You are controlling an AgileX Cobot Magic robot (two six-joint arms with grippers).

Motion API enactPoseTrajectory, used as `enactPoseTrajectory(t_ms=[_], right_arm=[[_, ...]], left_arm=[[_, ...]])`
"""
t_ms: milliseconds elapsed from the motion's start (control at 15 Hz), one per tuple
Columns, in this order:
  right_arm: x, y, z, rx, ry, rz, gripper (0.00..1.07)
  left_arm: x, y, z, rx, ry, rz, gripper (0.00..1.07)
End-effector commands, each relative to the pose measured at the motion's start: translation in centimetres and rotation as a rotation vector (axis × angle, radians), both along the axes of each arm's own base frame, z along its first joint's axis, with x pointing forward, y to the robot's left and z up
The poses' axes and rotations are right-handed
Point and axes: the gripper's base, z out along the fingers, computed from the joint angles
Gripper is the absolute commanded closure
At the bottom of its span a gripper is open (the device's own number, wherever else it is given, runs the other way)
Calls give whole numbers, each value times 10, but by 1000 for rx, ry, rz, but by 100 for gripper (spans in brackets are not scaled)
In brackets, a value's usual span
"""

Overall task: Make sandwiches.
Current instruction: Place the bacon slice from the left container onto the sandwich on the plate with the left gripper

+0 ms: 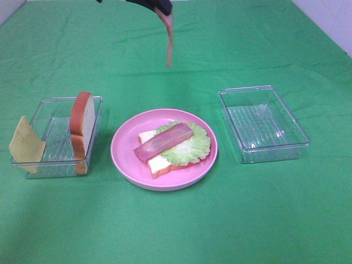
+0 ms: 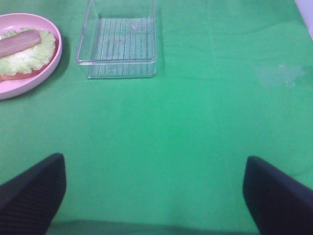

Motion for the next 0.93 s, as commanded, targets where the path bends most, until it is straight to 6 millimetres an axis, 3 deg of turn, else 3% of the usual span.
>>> enactPoseTrajectory(t_ms=[67, 333, 600, 667, 933], right_arm=[[-4, 0, 0, 0, -41, 7, 13], [-4, 0, 0, 0, -41, 7, 13], [-4, 0, 0, 0, -41, 7, 13], [-4, 0, 0, 0, -41, 7, 13], [-4, 0, 0, 0, -41, 7, 13]], left_arm=[[-22, -38, -13, 21, 47, -160, 107], [-37, -65, -35, 68, 107, -255, 107], [-40, -65, -50, 108, 154, -253, 107], [-49, -60, -72, 144, 245, -264, 107], [-65, -49, -103, 220, 334, -313, 107]])
